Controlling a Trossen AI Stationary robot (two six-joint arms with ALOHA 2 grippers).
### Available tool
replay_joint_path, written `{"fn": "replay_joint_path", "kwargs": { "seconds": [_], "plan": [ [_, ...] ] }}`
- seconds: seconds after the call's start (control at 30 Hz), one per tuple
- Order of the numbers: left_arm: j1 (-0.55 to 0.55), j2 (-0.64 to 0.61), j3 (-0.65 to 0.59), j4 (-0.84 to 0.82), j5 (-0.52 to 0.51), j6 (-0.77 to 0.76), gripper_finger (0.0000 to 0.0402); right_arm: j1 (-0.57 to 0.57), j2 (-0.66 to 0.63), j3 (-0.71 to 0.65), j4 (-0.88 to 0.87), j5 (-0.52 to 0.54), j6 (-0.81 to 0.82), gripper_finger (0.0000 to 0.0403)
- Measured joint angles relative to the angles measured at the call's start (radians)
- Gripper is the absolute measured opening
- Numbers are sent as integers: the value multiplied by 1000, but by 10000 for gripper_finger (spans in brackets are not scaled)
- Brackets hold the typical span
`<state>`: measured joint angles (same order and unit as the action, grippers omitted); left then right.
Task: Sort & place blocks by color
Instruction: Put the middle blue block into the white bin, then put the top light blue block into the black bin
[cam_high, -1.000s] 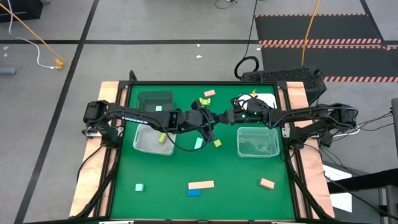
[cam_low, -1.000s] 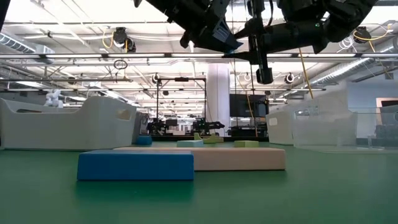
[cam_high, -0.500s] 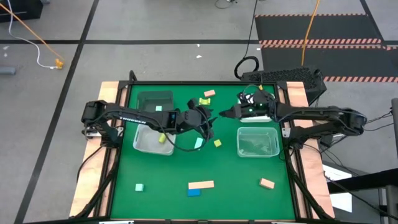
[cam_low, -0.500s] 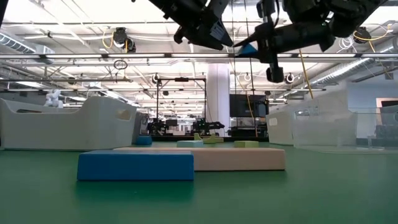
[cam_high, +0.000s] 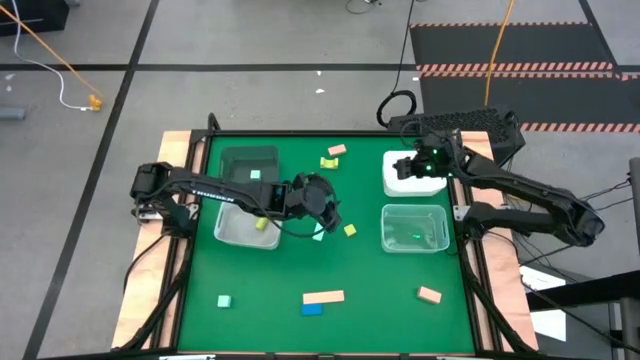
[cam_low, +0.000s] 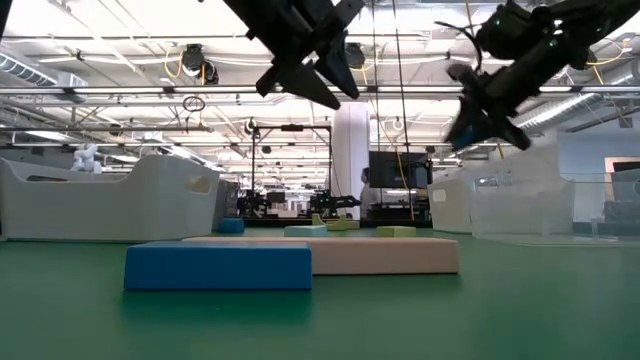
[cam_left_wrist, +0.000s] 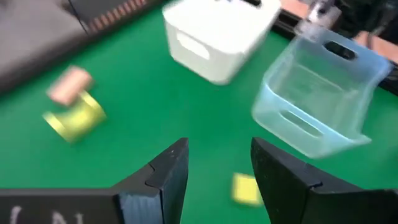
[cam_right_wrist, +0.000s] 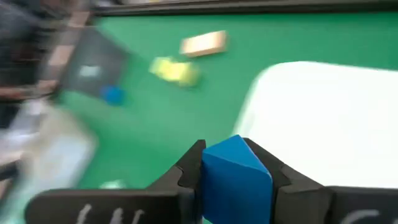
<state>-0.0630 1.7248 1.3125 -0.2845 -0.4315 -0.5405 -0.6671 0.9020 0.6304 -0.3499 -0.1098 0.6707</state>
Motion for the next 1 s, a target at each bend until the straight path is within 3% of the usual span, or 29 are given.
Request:
{"fn": "replay_joint_path", "kwargs": {
  "seconds": [0.17,0.53,0.77,0.9,1.0],
  "plan": [
    [-34,0,0,-65,47,-157,175,-55,-3,0,-116,93,-139,65],
    [-90,42,-1,-116,47,-362,175,-60,-4,0,-113,99,-302,163],
    [-97,84,-1,-125,46,-444,175,-59,-31,0,-91,-31,-292,220],
    [-100,106,-2,-174,46,-480,175,-50,-62,0,-33,-140,-281,232],
    [-100,124,-3,-215,49,-516,175,-27,-83,0,-10,-157,-249,232]
  ]
}}
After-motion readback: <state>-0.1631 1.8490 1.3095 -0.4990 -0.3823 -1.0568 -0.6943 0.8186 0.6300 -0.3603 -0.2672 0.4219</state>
